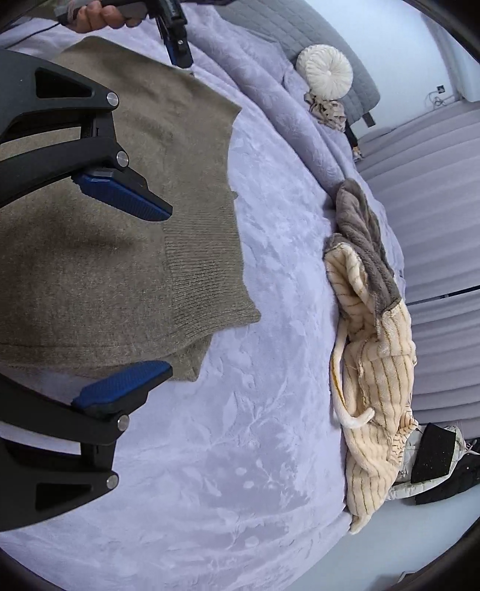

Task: Fold small clothes

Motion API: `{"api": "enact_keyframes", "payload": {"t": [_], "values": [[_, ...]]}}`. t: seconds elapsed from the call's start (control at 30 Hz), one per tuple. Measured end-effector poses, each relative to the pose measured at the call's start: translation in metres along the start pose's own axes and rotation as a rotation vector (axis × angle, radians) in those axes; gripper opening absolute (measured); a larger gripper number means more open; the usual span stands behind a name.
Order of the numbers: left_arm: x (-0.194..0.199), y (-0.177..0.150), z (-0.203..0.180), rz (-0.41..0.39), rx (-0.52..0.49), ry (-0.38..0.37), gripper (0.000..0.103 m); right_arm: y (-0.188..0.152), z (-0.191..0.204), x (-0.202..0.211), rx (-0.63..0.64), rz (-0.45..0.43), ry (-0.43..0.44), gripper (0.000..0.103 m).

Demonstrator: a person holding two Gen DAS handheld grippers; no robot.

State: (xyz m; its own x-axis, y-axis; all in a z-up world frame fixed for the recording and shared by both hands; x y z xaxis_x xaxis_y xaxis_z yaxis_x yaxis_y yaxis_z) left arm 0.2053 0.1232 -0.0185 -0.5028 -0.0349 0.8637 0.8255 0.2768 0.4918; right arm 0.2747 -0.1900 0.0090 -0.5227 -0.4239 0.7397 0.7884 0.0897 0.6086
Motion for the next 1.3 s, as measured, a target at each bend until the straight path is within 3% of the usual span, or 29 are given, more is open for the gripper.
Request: {"api": "enact_keyframes", "payload": {"t": [0.1,0.17,0.23,0.33,0.37,0.4,0.43,0.47,0.5,0.6,0.67,0.73,0.77,0.87,0.9,0.93,1.0,1.07,1.13,1.27,1.3], "values": [[0.015,-0.035,0.023,0.0,0.004,0.04,0.082,-0.023,-0.01,0.015,-0.01,0.026,-0.044,0.081],[0.033,-0.054,0.04,-0.012,0.033,0.027,0.082,-0.04,-0.016,0.04,-0.008,0.006,-0.052,0.081],[0.044,-0.071,0.05,0.008,0.055,-0.023,0.082,-0.057,-0.023,0.064,-0.032,-0.015,-0.028,0.081],[0.041,-0.084,0.051,0.04,0.057,-0.057,0.082,-0.087,-0.022,0.075,-0.06,0.035,0.055,0.079],[0.037,-0.086,0.049,0.057,0.056,-0.061,0.076,-0.094,-0.02,0.074,-0.056,0.051,0.061,0.073],[0.033,-0.088,0.047,0.066,0.058,-0.051,0.055,-0.101,-0.018,0.07,-0.058,0.071,0.07,0.065],[0.03,-0.089,0.048,0.072,0.06,-0.02,0.048,-0.107,-0.017,0.066,-0.072,0.096,0.094,0.039],[0.028,-0.092,0.049,0.084,0.063,-0.003,0.036,-0.111,-0.018,0.061,-0.092,0.114,0.097,0.02],[0.028,-0.094,0.052,0.082,0.061,0.017,0.027,-0.114,-0.019,0.06,-0.096,0.114,0.086,0.017],[0.031,-0.108,0.06,0.08,0.066,0.033,0.025,-0.118,-0.021,0.07,-0.073,0.103,0.035,0.007],[0.03,-0.119,0.062,0.082,0.049,0.044,0.026,-0.124,-0.027,0.071,-0.075,0.11,-0.003,0.007],[0.031,-0.123,0.068,0.089,0.087,0.004,0.027,-0.128,-0.027,0.068,-0.065,0.129,0.002,0.008],[0.036,-0.124,0.072,0.103,0.124,-0.02,0.034,-0.126,-0.025,0.071,-0.06,0.126,-0.003,0.009],[0.059,-0.125,0.088,0.066,0.231,-0.052,0.084,-0.119,-0.015,0.09,-0.057,0.102,-0.007,0.01],[0.067,-0.126,0.093,0.029,0.246,-0.047,0.088,-0.116,-0.011,0.098,-0.037,0.081,-0.014,0.01],[0.07,-0.128,0.095,0.02,0.251,-0.056,0.088,-0.113,-0.004,0.105,-0.014,0.063,-0.027,0.013],[0.062,-0.133,0.094,0.069,0.273,-0.107,0.088,-0.112,0.008,0.113,0.001,0.039,-0.025,0.028],[0.045,-0.139,0.093,0.126,0.298,-0.135,0.088,-0.112,0.024,0.116,0.008,0.025,0.002,0.061],[0.032,-0.138,0.091,0.129,0.331,-0.162,0.088,-0.112,0.041,0.117,0.028,0.019,0.019,0.062],[0.024,-0.123,0.066,0.128,0.365,-0.329,0.088,-0.12,0.079,0.107,0.071,0.06,0.069,0.062],[0.019,-0.12,0.059,0.141,0.345,-0.321,0.088,-0.123,0.086,0.103,0.081,0.072,0.077,0.062]]}}
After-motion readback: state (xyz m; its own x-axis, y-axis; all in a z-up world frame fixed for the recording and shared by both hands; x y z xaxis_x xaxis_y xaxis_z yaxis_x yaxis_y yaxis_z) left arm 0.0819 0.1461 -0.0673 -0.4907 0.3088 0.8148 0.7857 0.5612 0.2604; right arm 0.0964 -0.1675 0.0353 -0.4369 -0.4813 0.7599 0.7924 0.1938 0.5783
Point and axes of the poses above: each gripper's, at about its wrist camera, not at the fingertips, and x roughly against the way its jaws point, z to its left, y to its top, the point moved 7 cm from there along -x, roughly the way its jaws point, and after that the axes turned 9 degrees about y, right-handed, at the moved point
